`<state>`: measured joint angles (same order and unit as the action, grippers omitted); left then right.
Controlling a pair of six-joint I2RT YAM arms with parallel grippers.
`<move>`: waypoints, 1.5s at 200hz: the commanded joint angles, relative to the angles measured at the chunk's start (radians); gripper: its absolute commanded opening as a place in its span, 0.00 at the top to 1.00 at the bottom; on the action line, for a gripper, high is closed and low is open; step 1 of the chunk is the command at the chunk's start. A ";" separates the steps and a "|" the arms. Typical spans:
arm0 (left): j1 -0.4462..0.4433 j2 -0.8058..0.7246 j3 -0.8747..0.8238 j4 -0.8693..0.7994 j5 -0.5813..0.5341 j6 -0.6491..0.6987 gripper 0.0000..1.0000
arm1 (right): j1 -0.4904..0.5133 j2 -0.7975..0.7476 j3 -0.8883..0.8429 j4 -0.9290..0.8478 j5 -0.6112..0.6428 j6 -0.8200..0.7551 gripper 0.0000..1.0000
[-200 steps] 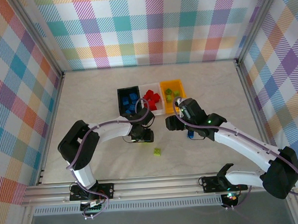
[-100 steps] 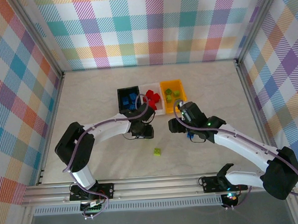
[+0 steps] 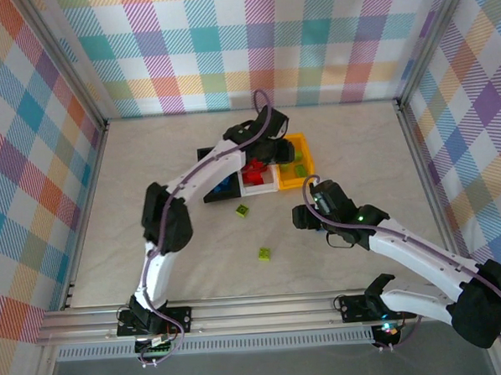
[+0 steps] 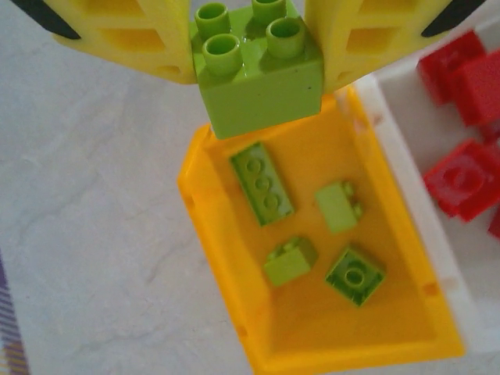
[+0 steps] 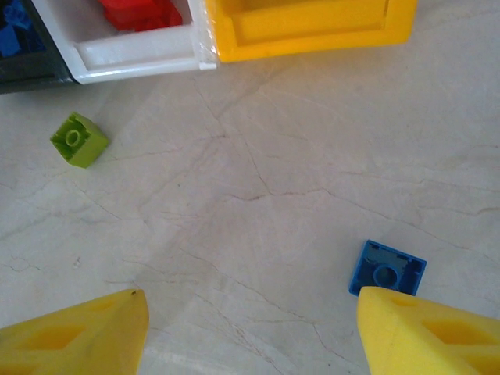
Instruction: Sort the legos into containers by color
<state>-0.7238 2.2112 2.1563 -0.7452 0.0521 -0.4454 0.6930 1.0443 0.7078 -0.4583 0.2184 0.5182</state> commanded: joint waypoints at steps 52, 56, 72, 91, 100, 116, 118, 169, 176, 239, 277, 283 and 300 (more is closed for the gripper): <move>0.011 0.556 0.929 -0.458 -0.007 0.024 0.41 | -0.004 -0.027 -0.007 -0.054 -0.010 0.027 0.28; 0.012 0.581 0.980 -0.479 -0.004 0.019 0.38 | -0.005 -0.027 -0.007 -0.054 -0.008 0.029 0.28; 0.015 0.578 1.000 -0.481 0.023 0.000 0.32 | -0.004 -0.026 -0.012 -0.063 0.004 0.040 0.27; 0.009 0.547 1.023 -0.494 0.044 -0.001 0.28 | -0.006 -0.007 -0.008 -0.079 0.034 0.064 0.26; 0.005 0.523 1.023 -0.500 0.048 0.000 0.26 | -0.016 0.016 -0.001 -0.088 0.048 0.075 0.26; -0.012 0.463 1.022 -0.516 0.045 0.021 0.25 | -0.057 0.065 0.002 -0.082 0.036 0.089 0.26; -0.015 0.456 1.023 -0.519 0.043 0.024 0.24 | -0.065 0.072 0.002 -0.079 0.031 0.089 0.26; -0.114 0.348 1.024 -0.687 -0.081 0.115 0.24 | -0.143 0.233 0.012 -0.015 0.012 0.077 0.27; -0.122 0.344 1.024 -0.704 -0.100 0.121 0.24 | -0.145 0.251 0.014 -0.005 0.012 0.073 0.28; -0.150 0.302 1.013 -0.632 -0.024 0.109 0.24 | -0.148 0.261 0.020 0.003 0.002 0.072 0.29; -0.203 0.087 0.678 -0.705 -0.118 0.169 0.26 | -0.148 0.230 0.011 -0.011 0.004 0.063 0.29; -0.211 0.044 0.622 -0.709 -0.135 0.173 0.26 | -0.150 0.230 0.010 -0.009 0.003 0.061 0.29; -0.219 -0.102 0.415 -0.651 -0.151 0.167 0.26 | -0.153 0.247 0.010 0.000 -0.003 0.057 0.29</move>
<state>-0.9085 2.3291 2.7647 -1.3968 -0.0517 -0.3138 0.5488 1.2919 0.7044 -0.4637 0.2272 0.5858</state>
